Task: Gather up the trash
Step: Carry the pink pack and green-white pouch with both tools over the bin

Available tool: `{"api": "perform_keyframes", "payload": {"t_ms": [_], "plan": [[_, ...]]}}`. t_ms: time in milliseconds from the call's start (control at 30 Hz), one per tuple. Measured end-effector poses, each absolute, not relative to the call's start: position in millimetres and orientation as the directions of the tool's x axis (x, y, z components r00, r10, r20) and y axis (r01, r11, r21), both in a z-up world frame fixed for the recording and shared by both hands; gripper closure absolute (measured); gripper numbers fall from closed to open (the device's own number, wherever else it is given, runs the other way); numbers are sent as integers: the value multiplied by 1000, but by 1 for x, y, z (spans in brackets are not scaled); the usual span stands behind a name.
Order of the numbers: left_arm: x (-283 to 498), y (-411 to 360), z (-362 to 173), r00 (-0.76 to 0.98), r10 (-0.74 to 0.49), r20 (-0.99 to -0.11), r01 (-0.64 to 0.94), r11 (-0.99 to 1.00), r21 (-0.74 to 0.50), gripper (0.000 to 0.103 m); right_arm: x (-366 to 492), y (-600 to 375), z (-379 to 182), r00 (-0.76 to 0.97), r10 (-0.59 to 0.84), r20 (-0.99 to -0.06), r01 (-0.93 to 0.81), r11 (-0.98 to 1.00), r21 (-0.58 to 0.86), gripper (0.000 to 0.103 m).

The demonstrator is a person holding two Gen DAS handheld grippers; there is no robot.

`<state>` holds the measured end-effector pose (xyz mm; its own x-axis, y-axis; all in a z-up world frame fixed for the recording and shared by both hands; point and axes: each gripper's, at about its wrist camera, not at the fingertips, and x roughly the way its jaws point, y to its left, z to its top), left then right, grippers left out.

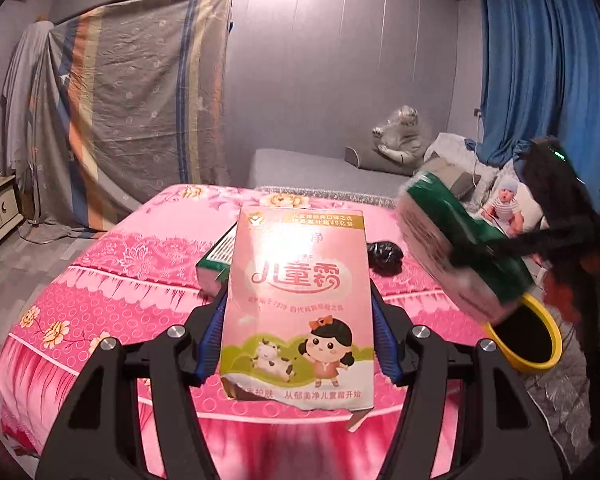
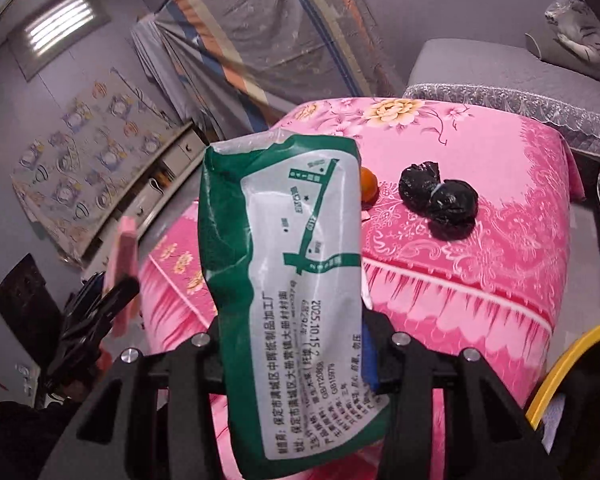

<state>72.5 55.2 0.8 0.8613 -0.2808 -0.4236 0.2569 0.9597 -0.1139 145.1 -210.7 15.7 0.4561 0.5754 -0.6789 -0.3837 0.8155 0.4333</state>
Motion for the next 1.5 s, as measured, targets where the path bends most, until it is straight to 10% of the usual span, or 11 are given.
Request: {"api": "perform_keyframes", "payload": {"t_ms": [633,1500], "plan": [[67,-54,22,811,-389,-437,411,910,-46,44,41,-321,-23,596,568,-568,-161,777,609,60],[89,-263,24,662,-640,-389,699,715,13,44,-18,-507,-57,809,-15,-588,371,788,491,60]]}}
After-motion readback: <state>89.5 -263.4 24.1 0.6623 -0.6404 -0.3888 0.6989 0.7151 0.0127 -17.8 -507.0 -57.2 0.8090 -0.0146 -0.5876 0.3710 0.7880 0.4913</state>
